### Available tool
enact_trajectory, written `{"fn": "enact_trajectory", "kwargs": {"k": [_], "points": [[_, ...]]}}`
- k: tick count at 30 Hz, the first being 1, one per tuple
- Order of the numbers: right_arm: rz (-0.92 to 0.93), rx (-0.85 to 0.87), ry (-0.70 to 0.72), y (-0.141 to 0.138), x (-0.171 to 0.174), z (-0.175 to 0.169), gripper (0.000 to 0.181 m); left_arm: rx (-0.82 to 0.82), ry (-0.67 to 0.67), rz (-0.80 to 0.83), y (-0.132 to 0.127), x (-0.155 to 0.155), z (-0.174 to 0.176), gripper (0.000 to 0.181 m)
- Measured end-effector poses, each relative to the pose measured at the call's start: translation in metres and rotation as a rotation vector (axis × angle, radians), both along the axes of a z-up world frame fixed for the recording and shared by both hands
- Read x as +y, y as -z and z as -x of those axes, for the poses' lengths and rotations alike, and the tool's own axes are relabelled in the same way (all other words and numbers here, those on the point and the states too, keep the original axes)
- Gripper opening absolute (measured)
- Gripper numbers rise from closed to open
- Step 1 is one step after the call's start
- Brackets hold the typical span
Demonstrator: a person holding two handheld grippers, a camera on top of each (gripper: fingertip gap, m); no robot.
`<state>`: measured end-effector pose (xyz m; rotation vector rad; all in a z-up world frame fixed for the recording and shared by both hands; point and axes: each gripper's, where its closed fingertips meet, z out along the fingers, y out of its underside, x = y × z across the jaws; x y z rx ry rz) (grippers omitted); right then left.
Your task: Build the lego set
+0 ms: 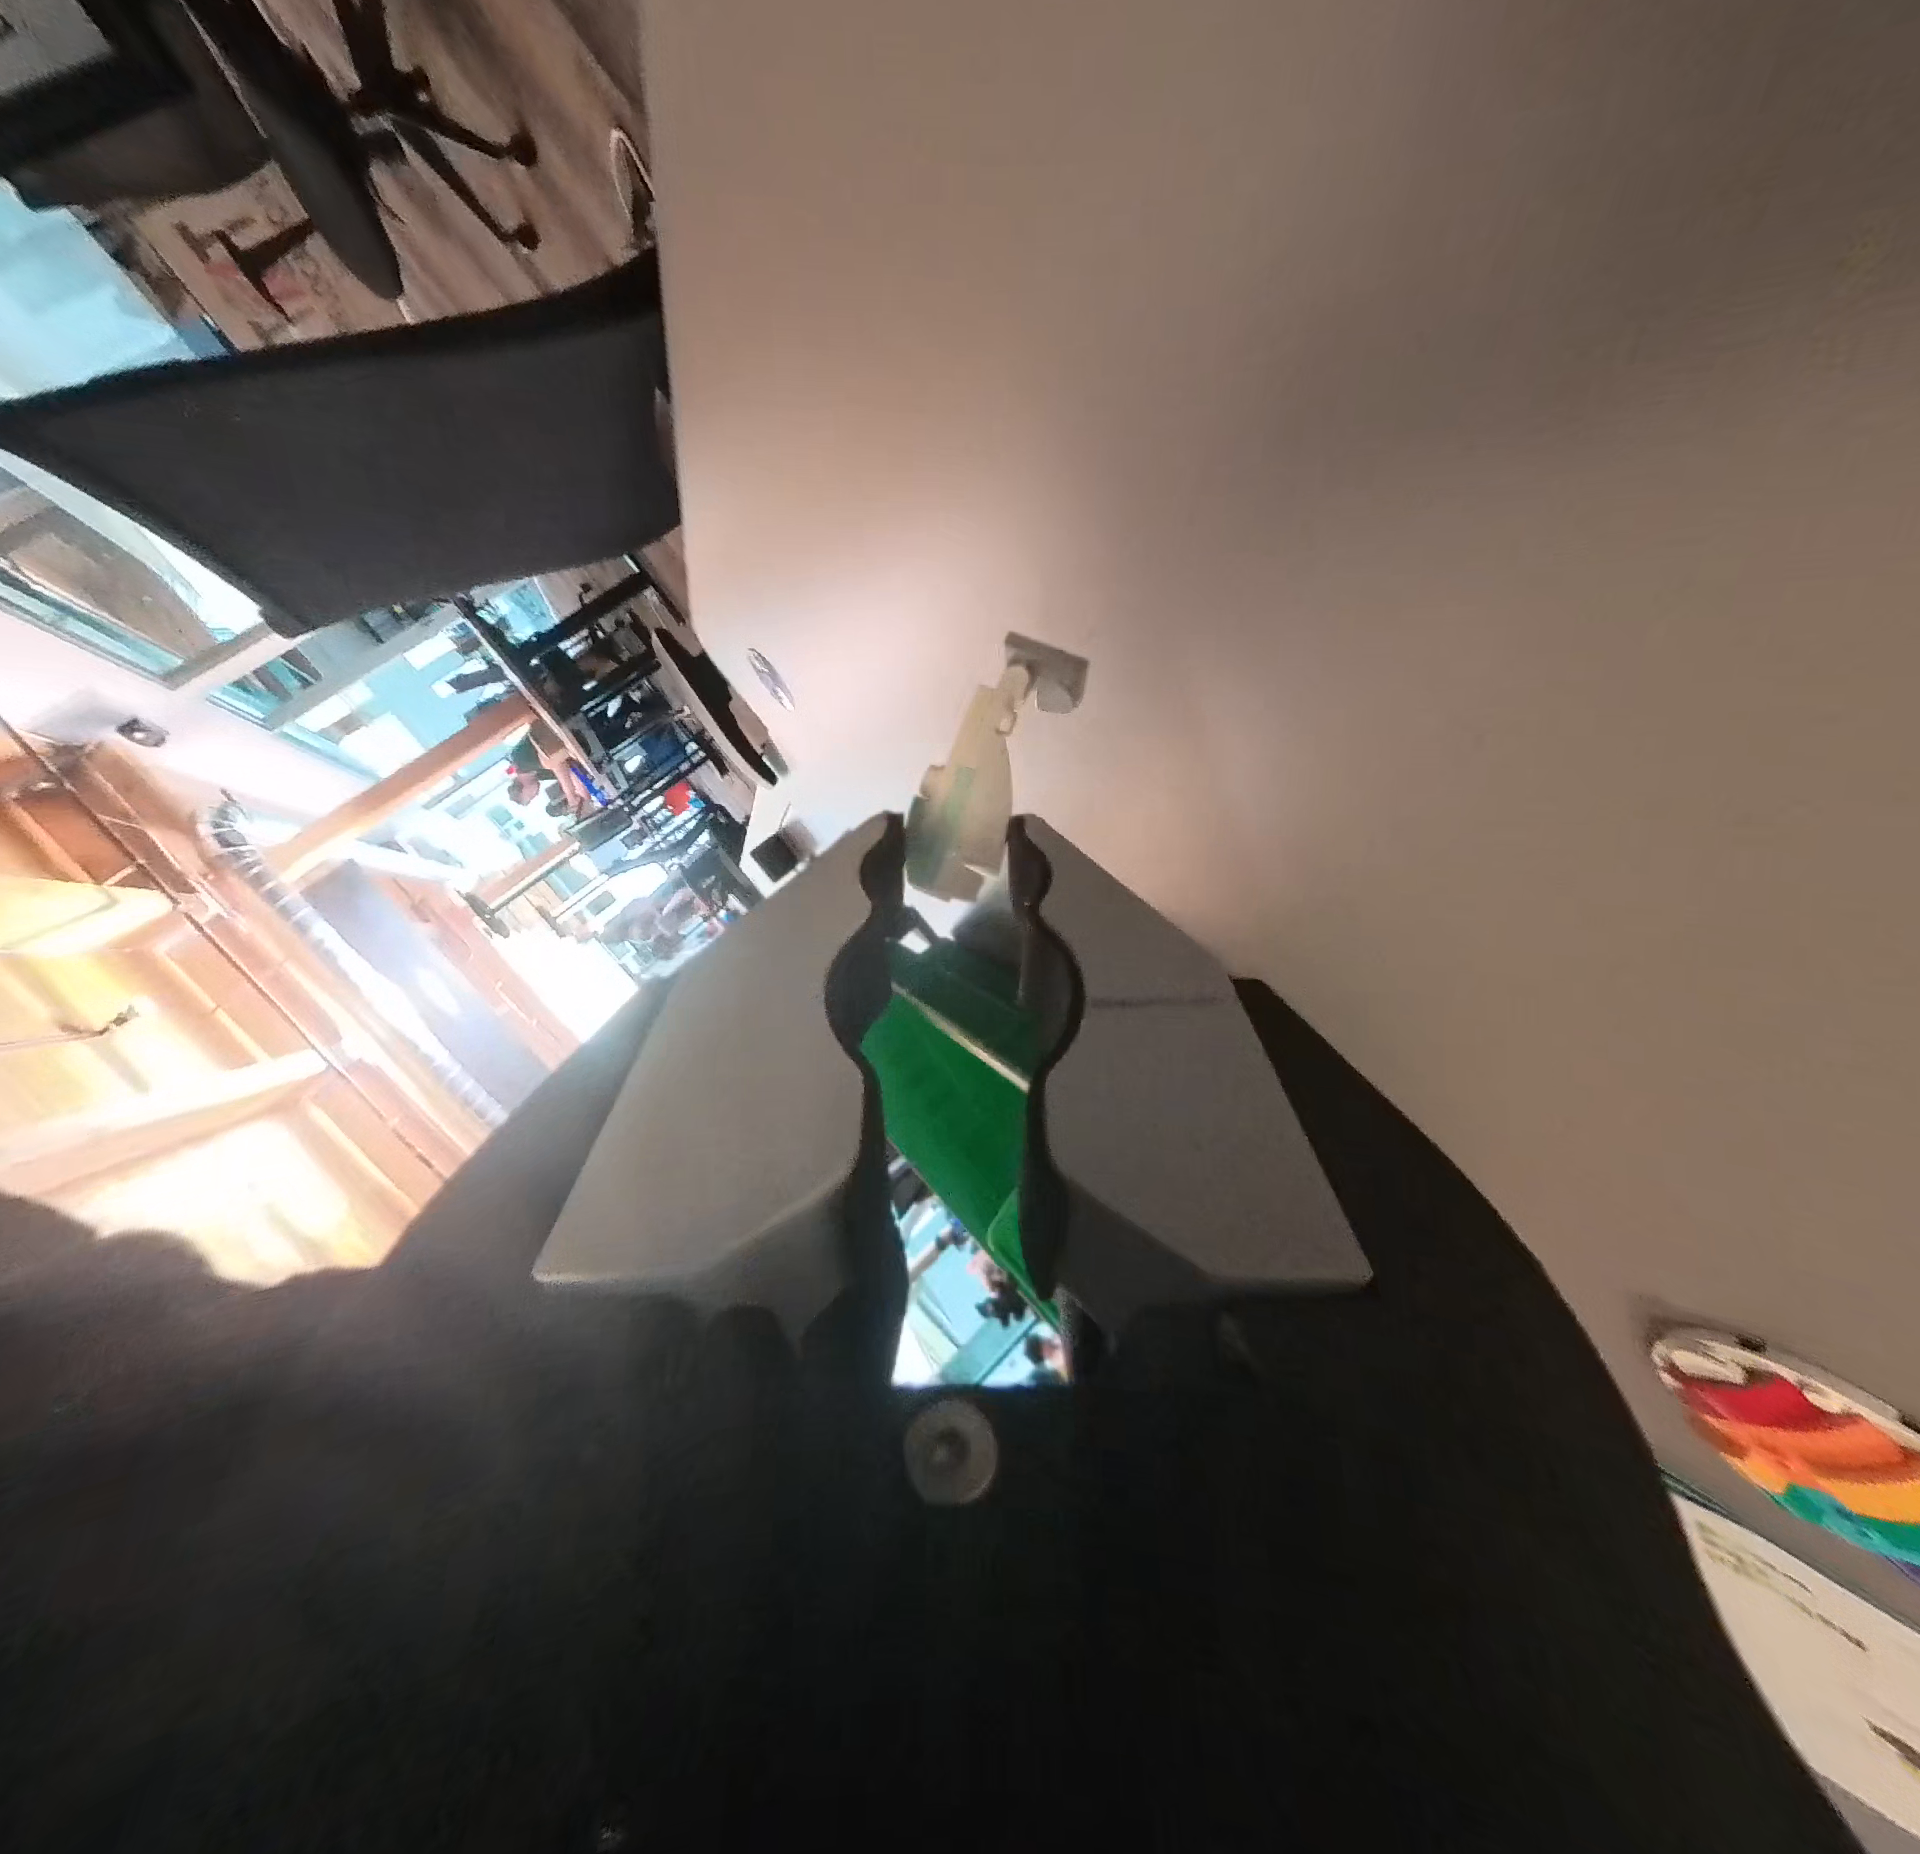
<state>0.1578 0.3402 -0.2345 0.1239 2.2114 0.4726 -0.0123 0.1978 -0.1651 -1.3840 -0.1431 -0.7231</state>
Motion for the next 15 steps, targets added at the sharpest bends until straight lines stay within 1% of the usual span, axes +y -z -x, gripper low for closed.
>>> {"fn": "enact_trajectory", "kwargs": {"k": [6,10,15], "points": [[0.007,0.027,-0.078,0.014,0.012,0.003,0.018,-0.016,0.002,-0.019,-0.004,-0.002,0.001,0.037],[-0.008,-0.007,-0.115,0.017,0.015,0.003,0.018,-0.014,0.004,-0.017,-0.004,-0.002,0.0,0.037],[-0.043,0.036,-0.162,0.025,0.021,0.018,0.017,-0.02,0.004,-0.027,-0.005,-0.004,0.001,0.037]]}}
